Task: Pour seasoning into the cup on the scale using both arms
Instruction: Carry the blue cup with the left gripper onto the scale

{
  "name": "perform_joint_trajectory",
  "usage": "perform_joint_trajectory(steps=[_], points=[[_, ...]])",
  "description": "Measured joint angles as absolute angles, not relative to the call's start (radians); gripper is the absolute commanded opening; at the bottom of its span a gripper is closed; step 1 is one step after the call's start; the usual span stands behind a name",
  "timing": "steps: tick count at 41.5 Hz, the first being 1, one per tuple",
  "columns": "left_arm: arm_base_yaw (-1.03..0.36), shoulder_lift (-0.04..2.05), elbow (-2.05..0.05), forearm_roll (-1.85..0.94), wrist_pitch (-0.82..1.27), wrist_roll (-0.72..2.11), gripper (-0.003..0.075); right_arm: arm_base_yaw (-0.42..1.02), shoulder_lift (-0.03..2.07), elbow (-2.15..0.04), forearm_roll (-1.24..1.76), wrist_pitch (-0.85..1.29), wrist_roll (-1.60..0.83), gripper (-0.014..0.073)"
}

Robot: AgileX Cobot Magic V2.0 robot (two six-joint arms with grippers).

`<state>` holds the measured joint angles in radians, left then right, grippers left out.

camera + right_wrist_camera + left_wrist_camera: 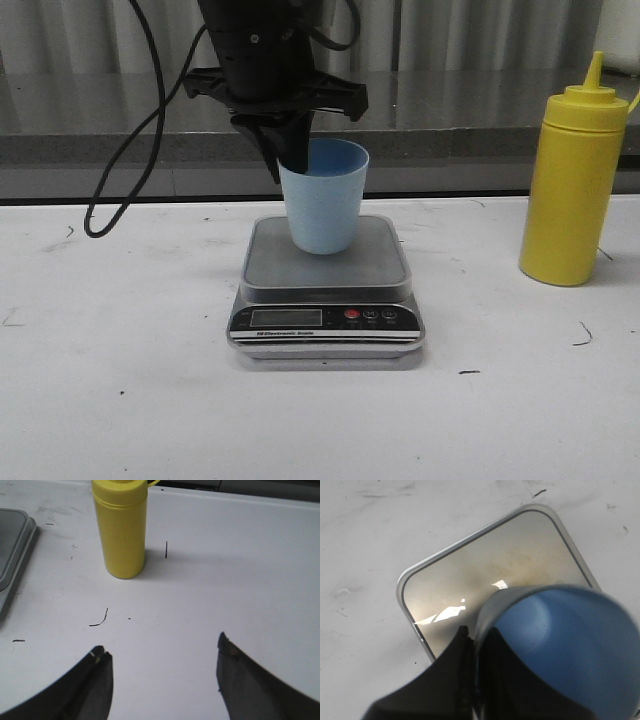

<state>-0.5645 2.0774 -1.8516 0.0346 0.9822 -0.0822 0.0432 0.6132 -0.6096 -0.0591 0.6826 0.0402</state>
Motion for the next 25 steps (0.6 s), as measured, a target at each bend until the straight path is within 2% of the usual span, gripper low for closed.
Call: perform_joint_trajectory(steps=[6, 10, 12, 21, 25], points=[[-0.564, 2.082, -1.853, 0.041, 0.982, -0.083, -0.0015, 0.043, 0.613, -0.61, -0.059, 0.683, 0.04, 0.0477], [-0.564, 2.088, -1.855, 0.042, 0.983, -0.083, 0.0043, 0.043, 0.613, -0.61, -0.059, 0.683, 0.04, 0.0477], [-0.564, 2.091, -1.855, 0.042, 0.985, -0.083, 0.0093, 0.043, 0.613, -0.61, -0.059, 0.683, 0.04, 0.0477], [-0.564, 2.111, -1.857, 0.043, 0.985, -0.084, 0.0461, 0.043, 0.613, -0.61, -0.059, 0.683, 0.04, 0.0477], [-0.564, 2.109, -1.857, 0.043, 0.98, -0.084, 0.0505, 0.043, 0.613, -0.61, -0.059, 0.683, 0.04, 0.0477]])
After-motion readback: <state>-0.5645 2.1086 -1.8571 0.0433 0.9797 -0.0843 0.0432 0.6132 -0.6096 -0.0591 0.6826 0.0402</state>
